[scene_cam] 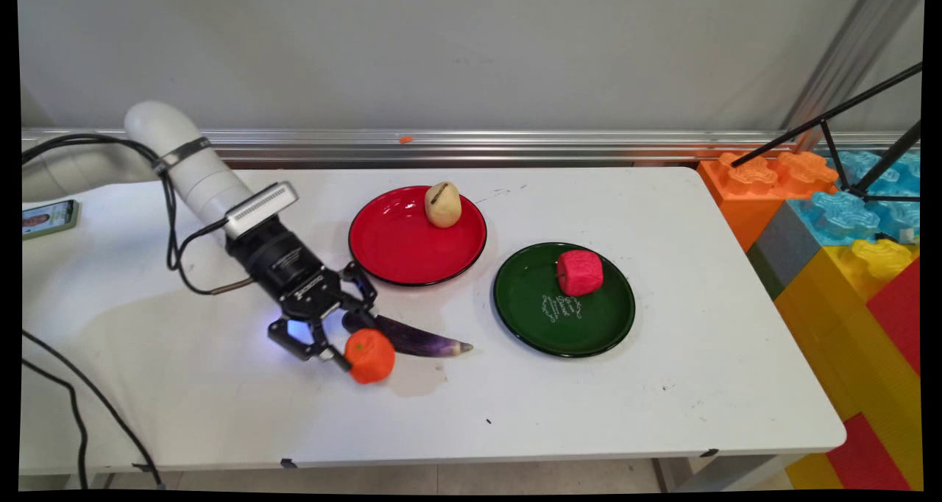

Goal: Place the picked object on the table

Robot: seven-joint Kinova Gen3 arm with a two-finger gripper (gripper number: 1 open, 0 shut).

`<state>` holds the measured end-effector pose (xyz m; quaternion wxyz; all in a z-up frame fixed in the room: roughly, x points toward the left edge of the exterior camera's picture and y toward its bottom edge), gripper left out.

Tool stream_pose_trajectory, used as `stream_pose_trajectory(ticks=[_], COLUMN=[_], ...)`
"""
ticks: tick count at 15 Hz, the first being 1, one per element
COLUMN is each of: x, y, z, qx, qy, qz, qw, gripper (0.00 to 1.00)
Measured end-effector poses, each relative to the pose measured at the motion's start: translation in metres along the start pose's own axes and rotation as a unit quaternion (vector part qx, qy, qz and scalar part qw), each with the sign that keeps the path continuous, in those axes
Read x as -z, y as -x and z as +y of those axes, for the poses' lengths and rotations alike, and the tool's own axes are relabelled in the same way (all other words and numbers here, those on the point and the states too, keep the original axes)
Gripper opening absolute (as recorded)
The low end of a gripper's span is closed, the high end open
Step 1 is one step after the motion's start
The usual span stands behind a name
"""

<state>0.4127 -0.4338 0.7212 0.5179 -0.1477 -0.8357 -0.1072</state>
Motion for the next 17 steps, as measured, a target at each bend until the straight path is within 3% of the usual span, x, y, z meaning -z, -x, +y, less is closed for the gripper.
stream_pose_trajectory(ticks=[7, 13, 14, 17], x=[-0.006, -0.011, -0.011, -0.007], y=[0.018, 0.029, 0.031, 0.035], z=[0.017, 0.020, 0.021, 0.022], qx=[-0.004, -0.010, -0.011, -0.010], qy=[0.017, 0.014, 0.012, 0.006], qz=[-0.008, -0.013, -0.013, -0.015], qw=[0.9998, 0.9998, 0.9998, 0.9998], gripper=[0.00, 0.00, 1.00, 1.00])
